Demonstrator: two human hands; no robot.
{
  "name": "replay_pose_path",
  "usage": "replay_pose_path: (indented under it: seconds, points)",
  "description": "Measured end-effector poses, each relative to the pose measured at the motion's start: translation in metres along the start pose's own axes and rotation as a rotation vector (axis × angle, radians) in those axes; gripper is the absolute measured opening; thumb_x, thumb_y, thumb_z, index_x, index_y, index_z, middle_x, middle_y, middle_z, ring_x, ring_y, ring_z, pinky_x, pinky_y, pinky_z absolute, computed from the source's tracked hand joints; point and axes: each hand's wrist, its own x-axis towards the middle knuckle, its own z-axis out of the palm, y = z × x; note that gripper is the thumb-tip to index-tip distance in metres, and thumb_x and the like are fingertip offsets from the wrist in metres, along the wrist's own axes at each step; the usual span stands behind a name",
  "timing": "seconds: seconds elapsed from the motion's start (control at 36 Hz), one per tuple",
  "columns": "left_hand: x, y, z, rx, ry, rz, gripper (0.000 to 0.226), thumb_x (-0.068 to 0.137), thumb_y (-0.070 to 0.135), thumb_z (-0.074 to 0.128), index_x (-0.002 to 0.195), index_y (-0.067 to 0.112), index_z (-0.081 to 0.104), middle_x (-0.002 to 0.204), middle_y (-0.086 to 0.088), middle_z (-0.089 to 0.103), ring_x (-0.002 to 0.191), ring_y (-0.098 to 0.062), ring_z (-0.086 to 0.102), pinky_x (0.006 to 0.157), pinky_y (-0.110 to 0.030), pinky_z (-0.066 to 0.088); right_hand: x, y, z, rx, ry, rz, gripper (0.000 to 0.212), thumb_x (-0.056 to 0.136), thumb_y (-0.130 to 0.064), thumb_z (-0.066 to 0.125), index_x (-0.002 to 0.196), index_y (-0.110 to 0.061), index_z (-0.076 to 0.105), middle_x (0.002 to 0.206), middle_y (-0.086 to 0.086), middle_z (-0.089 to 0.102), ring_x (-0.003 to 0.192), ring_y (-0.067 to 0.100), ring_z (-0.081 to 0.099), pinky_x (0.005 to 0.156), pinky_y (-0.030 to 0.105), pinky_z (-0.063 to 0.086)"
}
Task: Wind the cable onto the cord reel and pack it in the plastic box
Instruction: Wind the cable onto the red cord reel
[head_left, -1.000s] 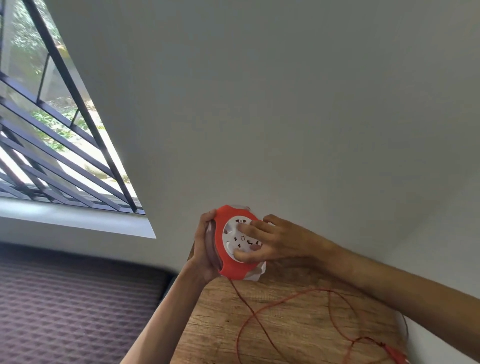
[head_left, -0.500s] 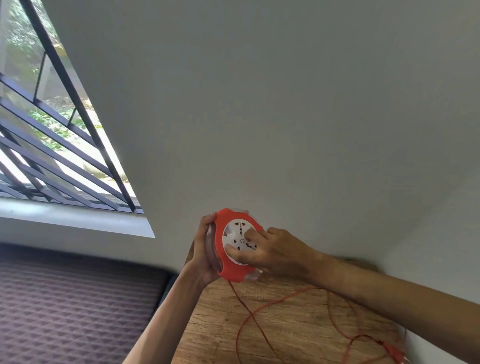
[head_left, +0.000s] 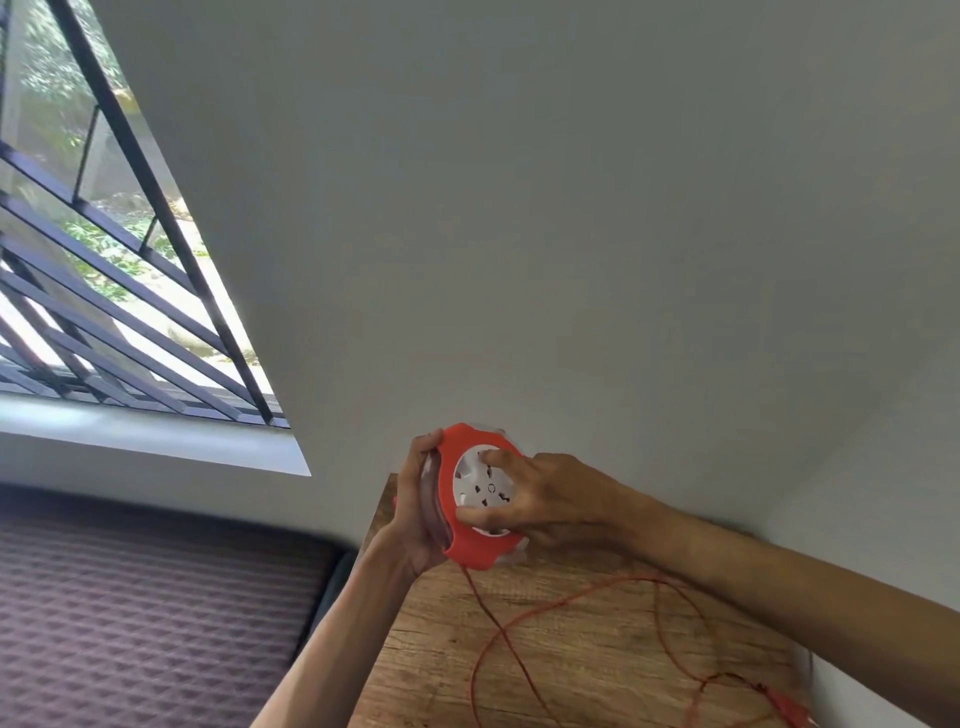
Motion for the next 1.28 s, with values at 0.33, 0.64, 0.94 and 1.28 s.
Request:
replay_pose_path:
  seconds: [0.33, 0.64, 0.94, 1.28]
  points:
    - [0.000, -0.003, 0.012, 0.072, 0.191, 0.098, 0.090, 0.091, 0.070, 0.071, 0.155, 0.009, 0.060, 0.149, -0.030, 0.060, 0.128, -0.047, 0.063, 0.108, -0.062, 0.052, 0.013, -0.016, 0.009, 0.060, 0.262, 0.564, 0.062, 0.093, -0.071, 0.057, 0.089, -0.012, 0.076, 0.074, 0.001, 0.074, 0.052, 0.018, 0.065, 0.047, 0.025, 0.049]
    - [-0.001, 0.011, 0.026, 0.249, 0.060, 0.286, 0.082, 0.101, 0.059, 0.055, 0.156, -0.001, 0.048, 0.140, -0.026, 0.065, 0.123, -0.041, 0.066, 0.102, -0.052, 0.059, 0.031, -0.019, 0.026, 0.720, 0.224, 1.317, 0.048, 0.106, -0.044, 0.055, 0.070, -0.017, 0.071, 0.059, -0.003, 0.071, 0.045, 0.013, 0.065, 0.050, 0.031, 0.058]
    - [-0.015, 0.022, 0.020, 0.187, 0.064, 0.243, 0.093, 0.096, 0.065, 0.055, 0.160, -0.002, 0.046, 0.144, -0.030, 0.059, 0.123, -0.044, 0.065, 0.102, -0.054, 0.058, -0.020, -0.007, 0.017, -0.085, 0.099, 0.030, 0.036, 0.116, -0.027, 0.032, 0.146, -0.032, 0.052, 0.141, 0.022, 0.057, 0.090, 0.028, 0.068, 0.062, 0.035, 0.063]
    - [-0.006, 0.011, 0.005, 0.166, 0.061, -0.021, 0.094, 0.097, 0.074, 0.056, 0.164, 0.008, 0.050, 0.154, -0.031, 0.054, 0.137, -0.051, 0.049, 0.117, -0.065, 0.035, -0.013, 0.036, 0.001, -0.280, -0.096, -0.325, 0.049, 0.110, -0.022, 0.038, 0.157, -0.034, 0.035, 0.149, 0.023, 0.050, 0.091, 0.030, 0.067, 0.071, 0.039, 0.059]
